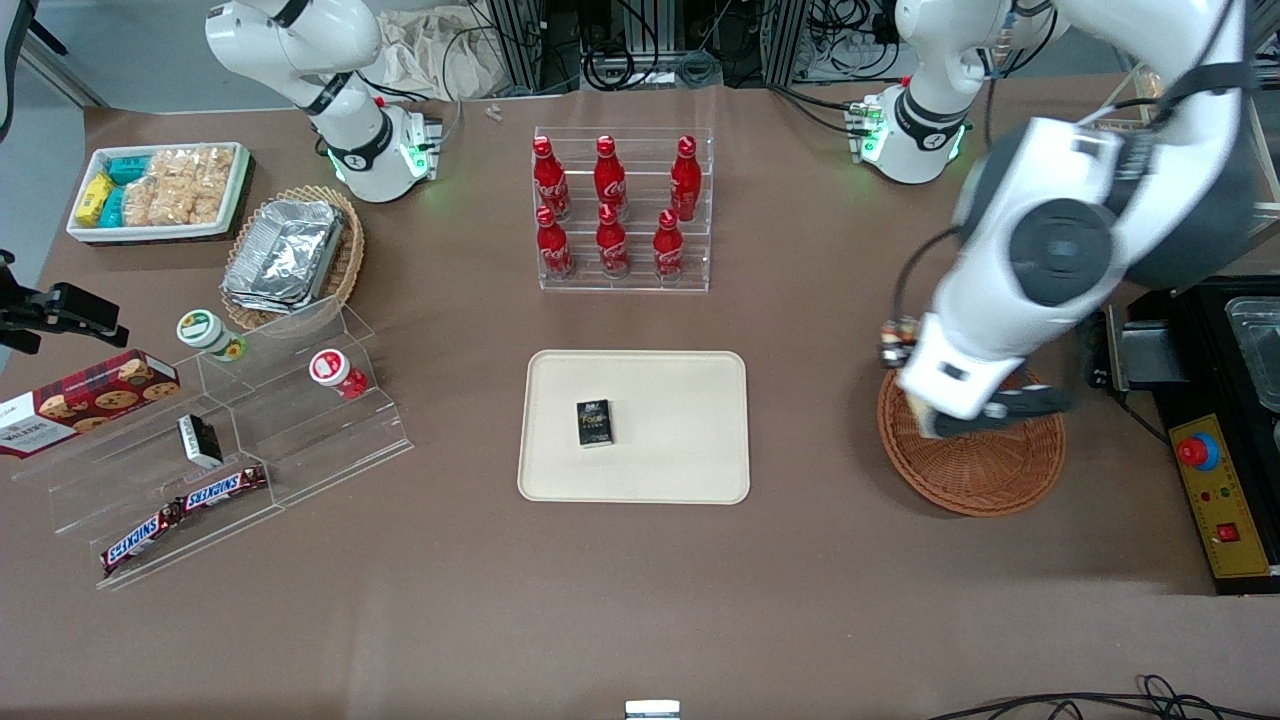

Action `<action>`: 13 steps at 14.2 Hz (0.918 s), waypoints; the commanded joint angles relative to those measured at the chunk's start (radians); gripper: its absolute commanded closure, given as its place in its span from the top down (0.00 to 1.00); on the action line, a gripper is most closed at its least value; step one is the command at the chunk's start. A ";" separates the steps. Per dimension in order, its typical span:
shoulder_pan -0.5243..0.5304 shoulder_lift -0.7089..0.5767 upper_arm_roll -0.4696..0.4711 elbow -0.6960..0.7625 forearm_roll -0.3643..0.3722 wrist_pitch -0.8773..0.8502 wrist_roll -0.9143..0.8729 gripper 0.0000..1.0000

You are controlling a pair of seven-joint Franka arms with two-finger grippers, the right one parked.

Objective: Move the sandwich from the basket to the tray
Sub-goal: 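Carry the sandwich with the left gripper over the cream tray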

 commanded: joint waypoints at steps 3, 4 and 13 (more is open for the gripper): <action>-0.159 0.147 0.011 0.032 -0.031 0.139 -0.014 0.00; -0.168 0.185 0.011 0.032 -0.034 0.174 -0.026 0.00; -0.236 0.382 0.011 0.026 -0.019 0.426 -0.037 0.00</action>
